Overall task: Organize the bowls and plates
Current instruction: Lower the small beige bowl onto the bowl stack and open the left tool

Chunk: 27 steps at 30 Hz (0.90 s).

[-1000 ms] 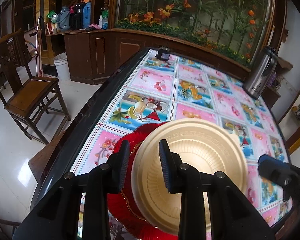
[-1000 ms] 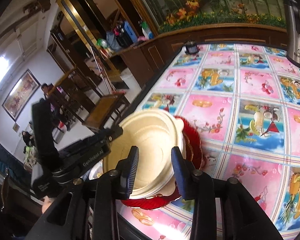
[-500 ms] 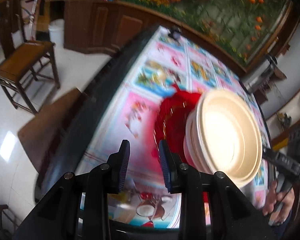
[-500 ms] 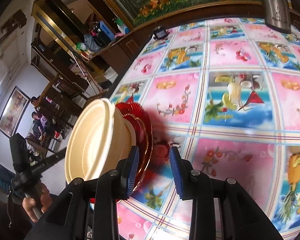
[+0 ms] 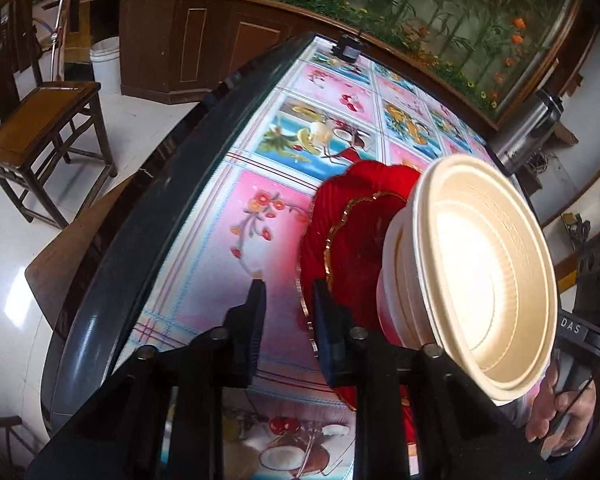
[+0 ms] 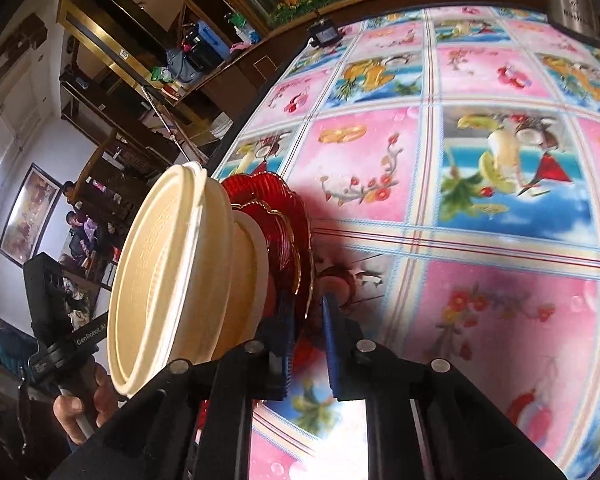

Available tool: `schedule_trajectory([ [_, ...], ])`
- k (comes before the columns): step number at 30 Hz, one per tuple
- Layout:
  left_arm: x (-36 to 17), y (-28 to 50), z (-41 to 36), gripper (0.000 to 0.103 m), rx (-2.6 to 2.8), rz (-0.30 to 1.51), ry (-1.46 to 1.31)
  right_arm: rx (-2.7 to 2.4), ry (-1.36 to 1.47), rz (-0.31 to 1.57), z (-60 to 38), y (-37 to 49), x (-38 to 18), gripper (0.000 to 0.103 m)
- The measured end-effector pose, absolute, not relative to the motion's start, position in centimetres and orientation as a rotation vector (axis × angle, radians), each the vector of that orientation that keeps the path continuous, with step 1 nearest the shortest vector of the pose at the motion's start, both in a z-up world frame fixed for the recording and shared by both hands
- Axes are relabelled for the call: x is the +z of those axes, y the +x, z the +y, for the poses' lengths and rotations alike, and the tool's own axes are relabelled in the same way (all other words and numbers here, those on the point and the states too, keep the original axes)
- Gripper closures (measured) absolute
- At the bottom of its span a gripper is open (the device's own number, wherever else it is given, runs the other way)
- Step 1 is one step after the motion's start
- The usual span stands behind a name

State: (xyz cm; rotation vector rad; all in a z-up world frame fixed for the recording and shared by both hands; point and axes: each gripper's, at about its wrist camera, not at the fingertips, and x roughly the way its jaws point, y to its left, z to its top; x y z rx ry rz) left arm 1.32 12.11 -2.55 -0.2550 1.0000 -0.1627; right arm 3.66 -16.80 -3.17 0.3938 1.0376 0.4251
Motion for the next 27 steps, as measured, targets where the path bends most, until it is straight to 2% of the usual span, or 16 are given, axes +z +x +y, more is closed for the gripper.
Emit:
schedule_trajectory([
  [2, -2.5, 1.3, 11.6, 0.096, -0.170, 0.997, -0.233, 0.421, 0.377, 1.025, -16.5, 3.6, -3.2, 0.093],
  [13, -1.6, 1.8, 6.0, 0.096, -0.205, 1.009, -0.146, 0.365, 0.364, 1.009, -20.1, 2.4, -2.9, 0.093],
  [27, -1.9, 3.9, -9.6, 0.096, -0.345, 1.048, -0.009, 0.143, 0.487, 0.921, -34.7, -1.5, -2.2, 0.092],
])
